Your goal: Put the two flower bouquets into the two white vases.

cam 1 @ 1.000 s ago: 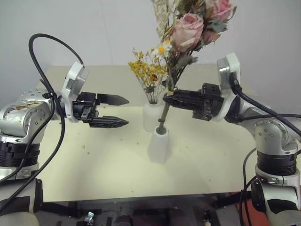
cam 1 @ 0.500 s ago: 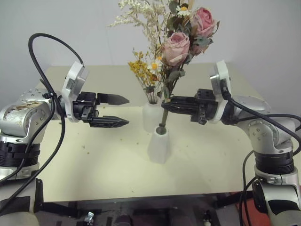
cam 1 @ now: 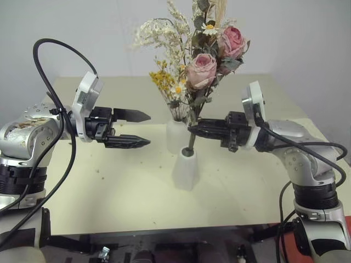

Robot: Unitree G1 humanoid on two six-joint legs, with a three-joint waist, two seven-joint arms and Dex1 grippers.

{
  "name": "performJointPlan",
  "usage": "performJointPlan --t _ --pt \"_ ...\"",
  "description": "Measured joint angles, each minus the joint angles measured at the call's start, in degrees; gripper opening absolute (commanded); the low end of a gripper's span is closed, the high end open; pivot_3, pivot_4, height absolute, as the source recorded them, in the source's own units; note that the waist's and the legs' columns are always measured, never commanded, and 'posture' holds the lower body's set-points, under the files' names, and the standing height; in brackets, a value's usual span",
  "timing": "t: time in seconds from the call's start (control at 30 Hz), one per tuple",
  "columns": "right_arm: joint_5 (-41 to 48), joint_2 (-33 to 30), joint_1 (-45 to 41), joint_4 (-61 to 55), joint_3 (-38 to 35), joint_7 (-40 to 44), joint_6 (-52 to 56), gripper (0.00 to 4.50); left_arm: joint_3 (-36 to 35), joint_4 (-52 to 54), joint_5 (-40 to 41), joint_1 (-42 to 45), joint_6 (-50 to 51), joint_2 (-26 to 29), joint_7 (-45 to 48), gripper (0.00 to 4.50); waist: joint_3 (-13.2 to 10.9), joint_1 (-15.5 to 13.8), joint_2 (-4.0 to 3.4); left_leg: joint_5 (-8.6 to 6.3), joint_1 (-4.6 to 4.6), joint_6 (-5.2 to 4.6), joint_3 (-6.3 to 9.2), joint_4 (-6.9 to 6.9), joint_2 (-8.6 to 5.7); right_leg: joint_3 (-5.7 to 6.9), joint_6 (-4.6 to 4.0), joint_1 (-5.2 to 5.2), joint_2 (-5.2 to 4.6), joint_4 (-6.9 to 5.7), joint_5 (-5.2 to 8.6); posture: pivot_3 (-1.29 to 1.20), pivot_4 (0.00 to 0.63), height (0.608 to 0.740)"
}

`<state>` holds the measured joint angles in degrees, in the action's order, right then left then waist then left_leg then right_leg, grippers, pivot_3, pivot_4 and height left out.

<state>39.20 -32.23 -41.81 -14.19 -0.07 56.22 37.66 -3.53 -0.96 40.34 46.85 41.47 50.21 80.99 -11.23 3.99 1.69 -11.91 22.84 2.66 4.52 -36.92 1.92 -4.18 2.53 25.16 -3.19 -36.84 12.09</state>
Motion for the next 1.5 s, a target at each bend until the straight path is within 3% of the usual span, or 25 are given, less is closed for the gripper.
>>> performJointPlan --t 1.5 --pt "-0.6 1.48 0.43 -1.01 1.51 -1.27 -0.44 0.25 0.0 0.0 0.01 0.0 0.03 -0.36 -0.37 4.5 0.0 0.0 0.0 0.0 -0.03 0.0 0.0 0.0 0.0 0.0 0.0 -0.02 0.0 -0.02 0.0 0.0 0.15 0.74"
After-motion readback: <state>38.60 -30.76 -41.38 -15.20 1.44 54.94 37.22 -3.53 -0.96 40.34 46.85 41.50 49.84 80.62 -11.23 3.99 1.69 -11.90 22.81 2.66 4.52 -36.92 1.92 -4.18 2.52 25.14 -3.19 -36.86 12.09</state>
